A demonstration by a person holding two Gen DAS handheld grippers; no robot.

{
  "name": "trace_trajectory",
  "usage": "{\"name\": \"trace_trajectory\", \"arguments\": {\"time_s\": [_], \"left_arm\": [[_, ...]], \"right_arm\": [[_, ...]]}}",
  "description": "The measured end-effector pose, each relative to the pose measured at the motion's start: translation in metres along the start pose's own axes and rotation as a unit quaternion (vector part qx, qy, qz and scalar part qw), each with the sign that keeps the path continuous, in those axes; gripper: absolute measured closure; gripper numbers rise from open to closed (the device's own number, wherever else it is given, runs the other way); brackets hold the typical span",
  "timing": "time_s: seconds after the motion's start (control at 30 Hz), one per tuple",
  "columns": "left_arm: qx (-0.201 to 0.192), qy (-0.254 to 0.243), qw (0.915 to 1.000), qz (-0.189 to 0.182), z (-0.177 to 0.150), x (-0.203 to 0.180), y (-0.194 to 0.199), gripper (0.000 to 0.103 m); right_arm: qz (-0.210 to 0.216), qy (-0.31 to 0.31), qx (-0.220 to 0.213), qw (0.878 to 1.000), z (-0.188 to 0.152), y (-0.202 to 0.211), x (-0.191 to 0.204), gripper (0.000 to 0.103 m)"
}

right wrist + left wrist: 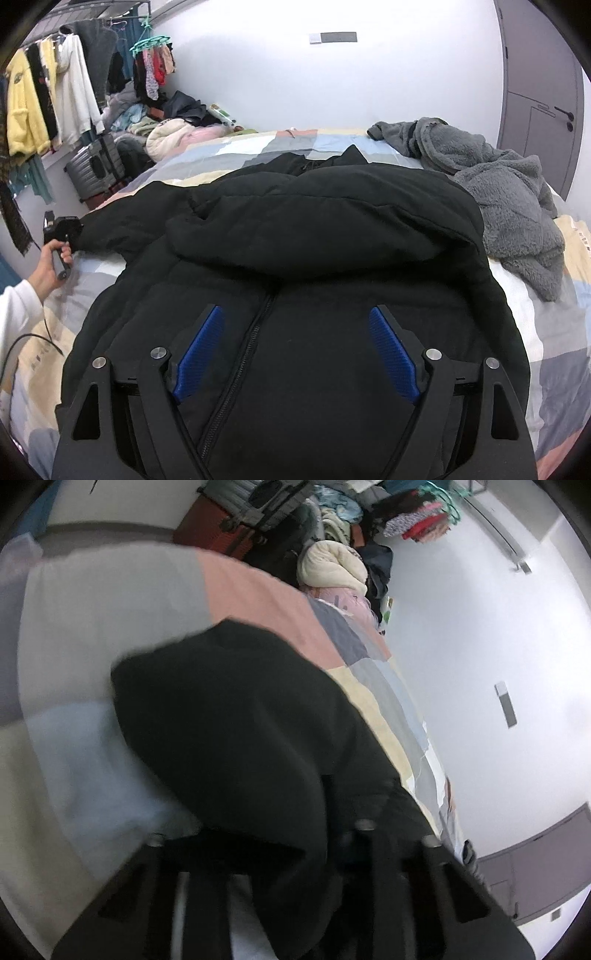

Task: Fold large clothes
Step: 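Reach the left tool to the other sleeve cuff and grasp it, then lift the sleeve with the left tool and carry it across the jacket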

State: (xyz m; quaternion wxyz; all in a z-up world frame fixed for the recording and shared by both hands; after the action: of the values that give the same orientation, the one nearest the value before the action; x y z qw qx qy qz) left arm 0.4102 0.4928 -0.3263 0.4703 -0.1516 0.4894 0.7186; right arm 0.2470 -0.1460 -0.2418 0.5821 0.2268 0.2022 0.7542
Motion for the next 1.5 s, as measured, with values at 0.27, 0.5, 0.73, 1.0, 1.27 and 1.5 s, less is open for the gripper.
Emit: {"name": "trace_trajectory", "arguments": {"time_s": [0.27, 0.5, 0.73, 1.0, 1.27, 1.5], "left_arm": [[-0.063, -0.067, 0.9947, 0.045, 0.020, -0.043, 0.070, 0.095], [-0.091, -0.132, 0.9863, 0.039, 0.021, -0.101, 0.131, 0.096], [-0.113, -0.195, 0.9739, 0.021, 0.003, -0.172, 0.174, 0.096], [-0.129, -0.282, 0.9506, -0.012, -0.048, -0.267, 0.216, 0.096], [-0.119, -0.376, 0.9172, -0.058, -0.135, -0.354, 0.234, 0.096], [-0.077, -0.403, 0.9039, -0.122, -0.216, -0.404, 0.227, 0.096]], "right_arm": [[0.001, 0.028, -0.020, 0.999, -0.002, 0.019, -0.003, 0.021], [0.005, 0.024, -0.029, 0.999, -0.005, 0.034, -0.013, 0.012], [0.000, 0.023, -0.061, 0.998, -0.007, 0.064, -0.028, 0.002], [-0.003, 0.016, -0.101, 0.995, -0.006, 0.091, -0.050, 0.000], [-0.001, -0.004, -0.125, 0.992, -0.003, 0.102, -0.071, 0.000], [0.027, -0.064, -0.143, 0.987, 0.001, 0.114, -0.097, 0.000]]}}
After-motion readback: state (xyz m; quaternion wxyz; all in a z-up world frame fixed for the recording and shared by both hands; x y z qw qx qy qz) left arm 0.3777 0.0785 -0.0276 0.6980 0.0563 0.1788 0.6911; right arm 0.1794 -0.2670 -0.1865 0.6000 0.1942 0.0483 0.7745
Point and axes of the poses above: each gripper's, at about its wrist camera, not at the fingertips, and y roughly against the way its jaws point, x to its left, z to its top, the point moved 6 cm from there along -y, roughly the way its jaws point, and after that the axes turned 5 degrees about -x, right-handed, at the moved point
